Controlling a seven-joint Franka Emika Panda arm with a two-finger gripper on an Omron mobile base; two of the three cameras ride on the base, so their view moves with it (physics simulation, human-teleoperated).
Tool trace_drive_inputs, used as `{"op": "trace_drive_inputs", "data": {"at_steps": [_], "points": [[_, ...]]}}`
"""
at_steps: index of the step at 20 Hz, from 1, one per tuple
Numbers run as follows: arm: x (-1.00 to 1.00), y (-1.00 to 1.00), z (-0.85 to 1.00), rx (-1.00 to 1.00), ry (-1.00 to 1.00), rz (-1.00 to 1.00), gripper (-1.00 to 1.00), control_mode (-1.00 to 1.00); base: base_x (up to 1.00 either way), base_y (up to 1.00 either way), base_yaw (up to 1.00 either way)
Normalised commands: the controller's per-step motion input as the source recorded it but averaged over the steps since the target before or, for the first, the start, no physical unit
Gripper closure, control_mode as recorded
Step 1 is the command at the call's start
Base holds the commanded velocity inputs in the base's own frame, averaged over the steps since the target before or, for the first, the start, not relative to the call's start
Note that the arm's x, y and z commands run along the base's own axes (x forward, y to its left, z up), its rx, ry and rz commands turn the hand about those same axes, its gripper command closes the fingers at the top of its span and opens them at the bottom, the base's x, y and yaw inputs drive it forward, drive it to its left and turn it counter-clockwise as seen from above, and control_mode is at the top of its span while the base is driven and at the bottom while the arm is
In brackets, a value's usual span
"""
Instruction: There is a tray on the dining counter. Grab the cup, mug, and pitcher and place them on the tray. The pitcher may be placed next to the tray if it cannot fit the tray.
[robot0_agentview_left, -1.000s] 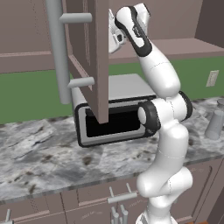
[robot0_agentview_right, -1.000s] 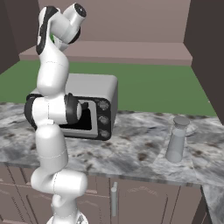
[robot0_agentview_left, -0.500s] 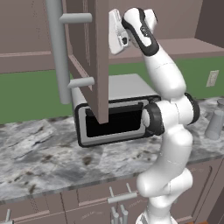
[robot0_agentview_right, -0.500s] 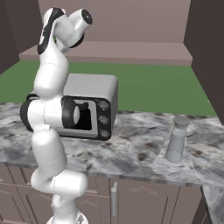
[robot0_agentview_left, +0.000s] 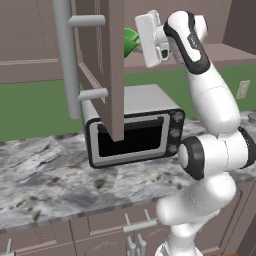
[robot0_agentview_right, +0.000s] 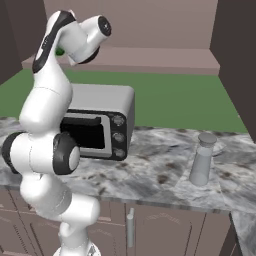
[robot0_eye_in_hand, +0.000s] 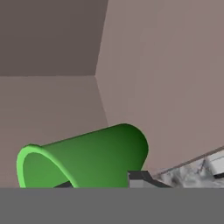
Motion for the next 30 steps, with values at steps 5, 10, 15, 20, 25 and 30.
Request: {"op": "trace_drive_inputs", "data": {"at_steps": [5, 10, 15, 20, 25, 30], "points": [[-1.00, -0.49, 0.00, 0.00, -0.18, 0.00, 1.00, -1.00, 0.00, 0.00, 0.00], [-1.00, -0.46, -0.07, -0.07, -0.11, 0.00, 1.00, -1.00, 0.00, 0.00, 0.00], [-1.00, -0.32, -0.26, -0.17, -0.03, 0.00, 1.00, -1.00, 0.00, 0.00, 0.00], [-0.99, -0.23, -0.16, -0.22, 0.00, 0.00, 1.00, -1.00, 0.00, 0.00, 0.00], [-0.99, -0.13, -0.18, -0.20, 0.03, 0.00, 1.00, -1.00, 0.00, 0.00, 0.00], [-0.81, -0.02, -0.08, -0.13, 0.20, 0.00, 1.00, -1.00, 0.00, 0.00, 0.00]]}}
